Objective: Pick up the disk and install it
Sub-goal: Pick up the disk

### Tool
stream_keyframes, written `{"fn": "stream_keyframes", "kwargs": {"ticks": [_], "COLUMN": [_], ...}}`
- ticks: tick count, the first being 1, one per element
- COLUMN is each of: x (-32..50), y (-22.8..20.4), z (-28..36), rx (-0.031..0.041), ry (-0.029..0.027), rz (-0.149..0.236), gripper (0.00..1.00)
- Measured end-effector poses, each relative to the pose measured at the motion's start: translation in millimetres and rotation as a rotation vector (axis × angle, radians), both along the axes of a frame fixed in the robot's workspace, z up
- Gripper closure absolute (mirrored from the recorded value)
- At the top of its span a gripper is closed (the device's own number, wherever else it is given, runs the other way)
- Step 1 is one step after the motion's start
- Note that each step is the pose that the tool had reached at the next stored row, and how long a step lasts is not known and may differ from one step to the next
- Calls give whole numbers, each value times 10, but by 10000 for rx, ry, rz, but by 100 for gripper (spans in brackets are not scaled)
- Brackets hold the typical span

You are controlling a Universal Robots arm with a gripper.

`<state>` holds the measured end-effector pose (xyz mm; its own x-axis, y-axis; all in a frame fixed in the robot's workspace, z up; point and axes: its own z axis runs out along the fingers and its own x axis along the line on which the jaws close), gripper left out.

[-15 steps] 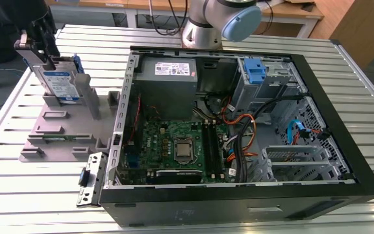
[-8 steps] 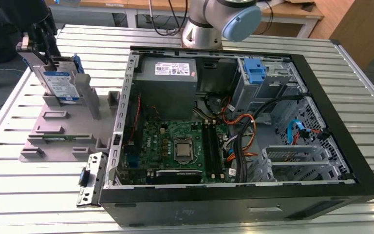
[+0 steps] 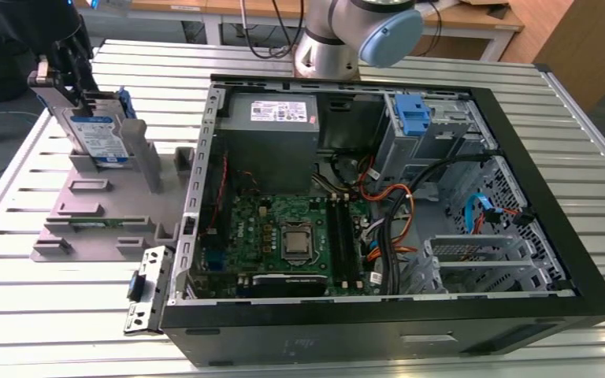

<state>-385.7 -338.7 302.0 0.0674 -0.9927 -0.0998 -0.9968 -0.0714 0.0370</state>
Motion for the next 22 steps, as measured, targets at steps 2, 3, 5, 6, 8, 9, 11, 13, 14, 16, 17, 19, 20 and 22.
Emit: {"fn": "stream_keyframes", "kwargs": {"ticks": [2, 3, 5, 6, 8, 9, 11, 13, 14, 16, 17, 19, 20, 22], "x": [0, 0, 0, 0, 0, 0, 0, 0, 0, 0, 1, 1, 1, 1], "y": [0, 0, 0, 0, 0, 0, 0, 0, 0, -8, -15, -27, -29, -31], "z": [0, 0, 1, 0, 1, 1, 1, 1, 1, 3, 2, 2, 2, 1], "rx": [0, 0, 0, 0, 0, 0, 0, 0, 0, -1, 0, -1, -1, 0], "ry": [0, 0, 0, 0, 0, 0, 0, 0, 0, 3, 1, 2, 1, 1], "rz": [0, 0, 0, 1, 1, 0, 0, 0, 0, 2, 1, -2, -3, -2], "gripper": [47, 47, 47, 47, 49, 49, 55, 55, 55, 55, 55, 55, 55, 55]}}
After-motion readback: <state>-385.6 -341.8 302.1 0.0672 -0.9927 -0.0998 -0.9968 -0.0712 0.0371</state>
